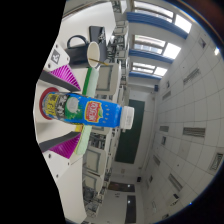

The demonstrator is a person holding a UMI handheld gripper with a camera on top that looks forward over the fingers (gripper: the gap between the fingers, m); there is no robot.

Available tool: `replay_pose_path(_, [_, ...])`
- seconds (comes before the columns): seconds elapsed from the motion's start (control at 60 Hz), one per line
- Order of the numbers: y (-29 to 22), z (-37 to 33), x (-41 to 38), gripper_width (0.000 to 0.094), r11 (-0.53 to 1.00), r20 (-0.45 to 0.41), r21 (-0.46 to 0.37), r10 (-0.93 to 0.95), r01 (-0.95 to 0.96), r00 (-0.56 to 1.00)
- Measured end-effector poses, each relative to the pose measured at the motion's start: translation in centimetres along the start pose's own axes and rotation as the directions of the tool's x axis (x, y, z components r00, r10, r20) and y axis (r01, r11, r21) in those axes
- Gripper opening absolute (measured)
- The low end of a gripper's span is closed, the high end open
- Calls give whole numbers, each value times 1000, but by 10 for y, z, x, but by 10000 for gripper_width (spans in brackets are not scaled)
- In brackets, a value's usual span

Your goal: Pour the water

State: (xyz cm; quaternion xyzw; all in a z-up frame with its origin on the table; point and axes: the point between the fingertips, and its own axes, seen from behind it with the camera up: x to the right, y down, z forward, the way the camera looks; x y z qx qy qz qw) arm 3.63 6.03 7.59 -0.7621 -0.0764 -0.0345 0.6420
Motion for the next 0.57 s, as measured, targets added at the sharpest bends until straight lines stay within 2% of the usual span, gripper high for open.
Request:
replay_pose_path(0.217, [9, -72, 9, 854, 995, -25, 29, 97, -97, 995])
replay_pose_path(0.433, [41, -94, -32, 851, 973, 79, -84, 220, -214, 972])
replay_pose_path(0.567, [30, -97, -55, 846, 958, 160, -30, 288, -287, 944])
